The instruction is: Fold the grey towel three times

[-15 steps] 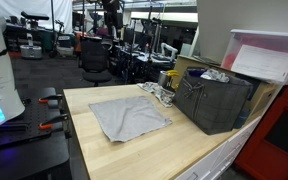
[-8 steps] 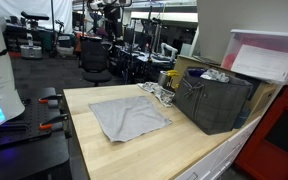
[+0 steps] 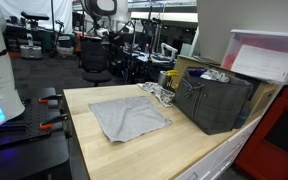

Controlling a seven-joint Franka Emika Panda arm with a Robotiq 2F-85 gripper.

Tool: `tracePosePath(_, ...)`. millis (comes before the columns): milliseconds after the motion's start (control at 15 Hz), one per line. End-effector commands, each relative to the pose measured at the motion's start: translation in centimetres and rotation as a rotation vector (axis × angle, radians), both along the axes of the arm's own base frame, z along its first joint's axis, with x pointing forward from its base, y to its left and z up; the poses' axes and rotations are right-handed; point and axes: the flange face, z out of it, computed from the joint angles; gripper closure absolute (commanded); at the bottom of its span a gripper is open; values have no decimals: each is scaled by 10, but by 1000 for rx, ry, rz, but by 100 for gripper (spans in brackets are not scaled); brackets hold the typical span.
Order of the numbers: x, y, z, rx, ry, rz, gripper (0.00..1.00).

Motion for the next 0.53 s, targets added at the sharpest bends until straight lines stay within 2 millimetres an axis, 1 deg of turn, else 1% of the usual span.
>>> tracePosePath(0, 25, -11, -56, -18, 14, -37, 0)
tracePosePath(133, 37, -17, -88, -39, 9, -50, 0)
tracePosePath(200, 46, -22, -103, -46, 8, -66, 0)
tracePosePath(333, 70, -25, -122, -60, 0, -89, 0)
tracePosePath(467, 97, -23, -130, -58, 2, -103, 0)
